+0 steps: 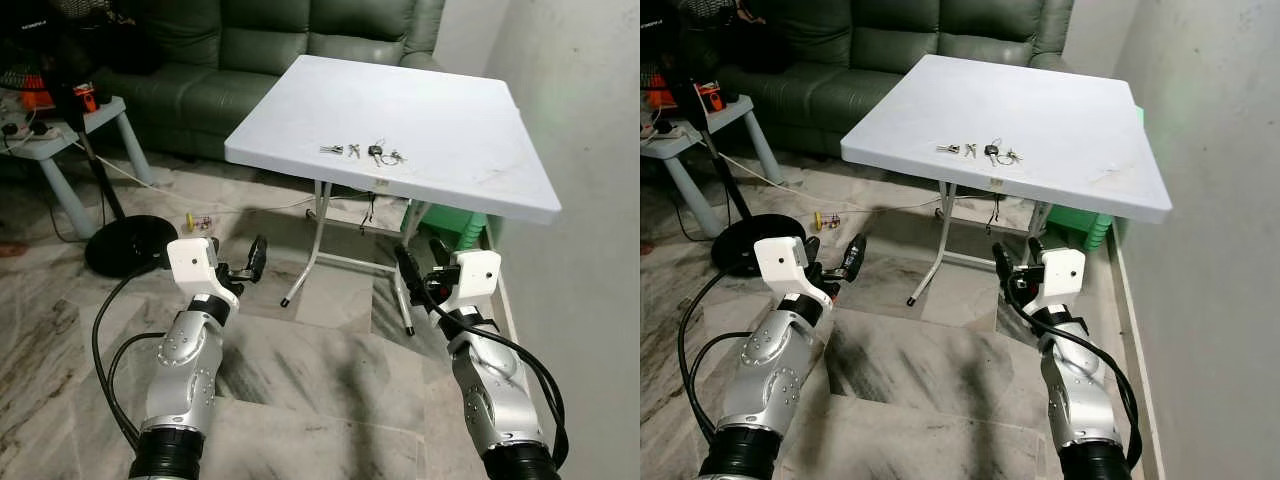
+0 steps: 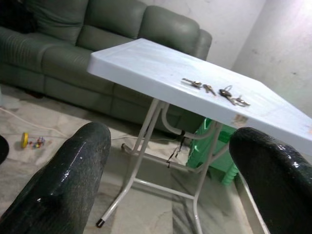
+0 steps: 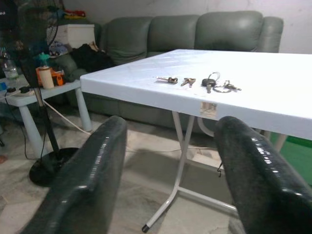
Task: Hang keys on a hook
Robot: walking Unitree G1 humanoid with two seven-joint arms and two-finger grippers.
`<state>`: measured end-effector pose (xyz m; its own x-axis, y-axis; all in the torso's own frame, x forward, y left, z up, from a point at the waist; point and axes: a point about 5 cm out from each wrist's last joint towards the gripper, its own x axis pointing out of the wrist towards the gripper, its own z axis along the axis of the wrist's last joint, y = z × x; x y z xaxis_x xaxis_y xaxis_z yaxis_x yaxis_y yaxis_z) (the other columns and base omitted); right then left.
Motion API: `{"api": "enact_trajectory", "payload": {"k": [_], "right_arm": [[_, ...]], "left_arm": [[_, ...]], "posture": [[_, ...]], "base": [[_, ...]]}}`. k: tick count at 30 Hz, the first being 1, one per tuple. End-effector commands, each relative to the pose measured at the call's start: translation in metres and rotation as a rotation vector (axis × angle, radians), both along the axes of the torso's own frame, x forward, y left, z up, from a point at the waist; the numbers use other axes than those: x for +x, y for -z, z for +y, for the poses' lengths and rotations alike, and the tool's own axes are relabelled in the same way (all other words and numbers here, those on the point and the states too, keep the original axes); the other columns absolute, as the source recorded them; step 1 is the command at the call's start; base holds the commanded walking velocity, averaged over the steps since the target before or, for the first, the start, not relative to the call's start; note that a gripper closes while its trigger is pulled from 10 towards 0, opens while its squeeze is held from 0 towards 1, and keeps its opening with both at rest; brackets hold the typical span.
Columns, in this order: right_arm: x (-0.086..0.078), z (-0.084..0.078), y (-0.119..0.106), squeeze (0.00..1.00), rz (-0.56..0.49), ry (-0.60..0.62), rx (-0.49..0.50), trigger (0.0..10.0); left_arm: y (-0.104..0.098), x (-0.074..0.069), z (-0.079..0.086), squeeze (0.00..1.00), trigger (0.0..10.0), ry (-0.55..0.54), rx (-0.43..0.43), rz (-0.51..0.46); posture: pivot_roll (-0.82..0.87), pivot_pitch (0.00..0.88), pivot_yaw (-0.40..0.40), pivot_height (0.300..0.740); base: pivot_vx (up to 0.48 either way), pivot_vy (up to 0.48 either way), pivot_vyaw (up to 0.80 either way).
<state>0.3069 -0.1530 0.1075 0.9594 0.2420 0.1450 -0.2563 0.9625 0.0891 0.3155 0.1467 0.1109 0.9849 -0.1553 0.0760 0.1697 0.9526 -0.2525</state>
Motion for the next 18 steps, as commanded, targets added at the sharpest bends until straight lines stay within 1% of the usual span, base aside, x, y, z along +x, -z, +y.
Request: {"api": "enact_trajectory", "payload": {"k": [1, 2, 3, 5, 18], "right_arm": [[0.0022, -0.0026, -0.0017, 1.00, 0.003, 0.019, -0.023, 10.0], [0.0024, -0.0029, -0.0018, 1.00, 0.004, 0.025, -0.030, 10.0], [0.0024, -0.0019, -0.0024, 0.00, 0.002, 0.014, -0.026, 10.0], [0.0030, -0.0013, -0.0023, 0.00, 0.010, 0.010, -0.015, 10.0], [0.0076, -0.0009, -0.0024, 0.00, 0.029, 0.034, -0.030, 10.0]], "left_arm": [[-0.0012, 0.0017, -0.0023, 0.00, 10.0, 0.013, 0.006, 0.004], [-0.0013, 0.0018, -0.0023, 0.00, 10.0, 0.013, 0.005, 0.004], [-0.0012, 0.0019, -0.0025, 0.00, 10.0, 0.013, 0.007, 0.004], [-0.0012, 0.0023, -0.0025, 0.00, 10.0, 0.013, 0.006, 0.005], [-0.0008, 0.0040, -0.0046, 0.00, 10.0, 0.016, 0.008, 0.006]], "posture": [[0.01, 0.000, -0.062, 0.715], [0.01, 0.000, -0.062, 0.715], [0.01, 0.000, -0.062, 0.715], [0.01, 0.000, -0.063, 0.715], [0.01, 0.000, -0.065, 0.715]], "base": [[0.349, 0.000, 0.00], [0.349, 0.000, 0.00], [0.349, 0.000, 0.00], [0.349, 0.000, 0.00], [0.370, 0.000, 0.00]]}}
